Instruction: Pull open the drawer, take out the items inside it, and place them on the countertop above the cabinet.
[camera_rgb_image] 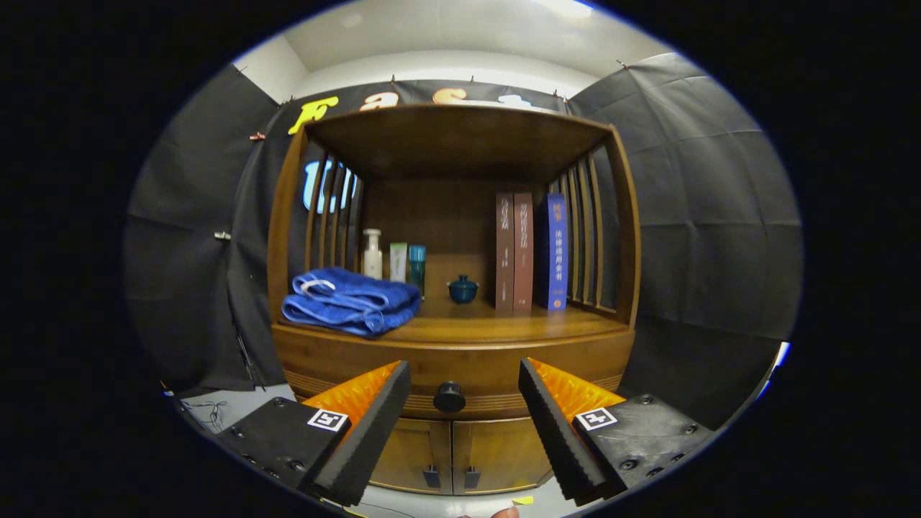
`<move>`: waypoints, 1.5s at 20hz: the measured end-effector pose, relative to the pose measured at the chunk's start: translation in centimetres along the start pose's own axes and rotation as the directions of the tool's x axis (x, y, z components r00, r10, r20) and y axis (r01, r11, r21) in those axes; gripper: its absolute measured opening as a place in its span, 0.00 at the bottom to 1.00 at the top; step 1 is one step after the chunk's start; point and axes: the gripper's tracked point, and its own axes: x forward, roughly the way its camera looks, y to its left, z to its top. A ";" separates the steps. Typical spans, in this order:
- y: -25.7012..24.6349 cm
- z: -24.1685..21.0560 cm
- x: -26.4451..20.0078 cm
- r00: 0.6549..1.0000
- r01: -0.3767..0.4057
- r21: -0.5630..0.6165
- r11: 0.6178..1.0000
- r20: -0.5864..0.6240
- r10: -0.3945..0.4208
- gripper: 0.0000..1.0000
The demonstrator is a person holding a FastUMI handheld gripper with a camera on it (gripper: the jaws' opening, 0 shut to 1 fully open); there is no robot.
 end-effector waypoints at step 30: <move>1.5 -8.7 2.0 0.986 -0.026 0.031 0.999 -0.166 0.030 0.32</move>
